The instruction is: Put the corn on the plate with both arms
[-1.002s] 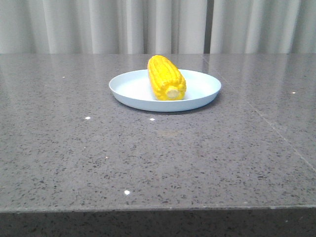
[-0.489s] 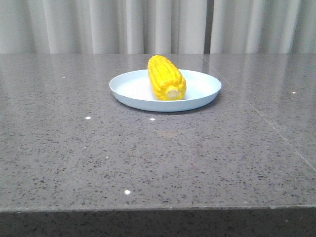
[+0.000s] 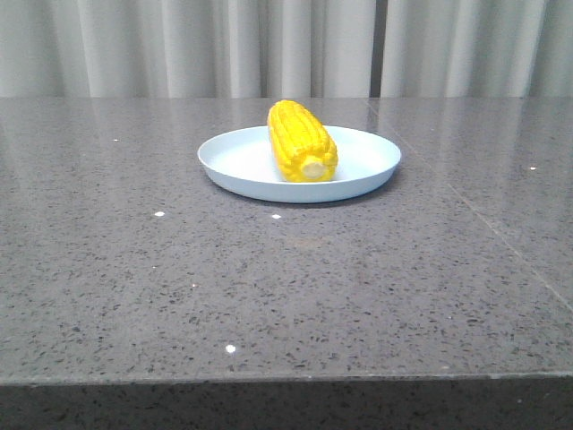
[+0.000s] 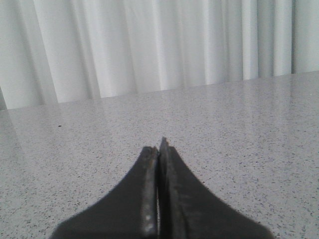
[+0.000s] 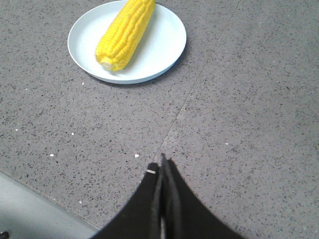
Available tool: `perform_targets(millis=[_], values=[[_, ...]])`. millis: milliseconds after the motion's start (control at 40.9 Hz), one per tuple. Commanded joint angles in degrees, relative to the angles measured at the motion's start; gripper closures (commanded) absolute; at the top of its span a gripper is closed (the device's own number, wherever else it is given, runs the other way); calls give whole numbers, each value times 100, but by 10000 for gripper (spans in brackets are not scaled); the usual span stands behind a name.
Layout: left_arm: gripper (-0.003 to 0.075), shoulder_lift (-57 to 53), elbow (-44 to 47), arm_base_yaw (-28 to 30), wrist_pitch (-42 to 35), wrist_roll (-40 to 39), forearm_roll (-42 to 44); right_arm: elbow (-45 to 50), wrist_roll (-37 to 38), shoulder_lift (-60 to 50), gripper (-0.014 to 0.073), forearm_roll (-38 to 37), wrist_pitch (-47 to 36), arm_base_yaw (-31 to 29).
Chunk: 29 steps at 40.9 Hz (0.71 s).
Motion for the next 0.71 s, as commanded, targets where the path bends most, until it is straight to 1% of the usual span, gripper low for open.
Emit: perform_targets(millis=[0,49,122,171,220,391,489,562,684], values=[[741,-143,23,-49,-463,-44,-47,-140,-24,4,661,-33,-403,-1],[741,-143,23,-49,-463,-44,-47,-140,-24,4,661,-33,-402,-1],[741,-143,23,-49,-463,-44,-47,-98,-24,-134,661,-250,-568,-26],[741,-143,23,-49,-463,-44,-47,60,-24,-343,661,-366,-768,-164],[741,-132,23,-49,-463,-44,-47,345,-24,-629,661,-366,-1186,-416],[741,-132,23,-49,-463,-44,-47,2000,-24,-2163,661,-366,-2986,-1627],[741,-132,23,-49,-463,-44,-47,2927,-24,-3035,661,-329,-3648,-2245],[741,-132,23,-49,-463,-44,-47,3532,-24,-3449,661,-329,-4018,-2537],[741,-122,23,-49,-463,-44,-47,4122,-24,-3399,661,-329,-4675,-2750]])
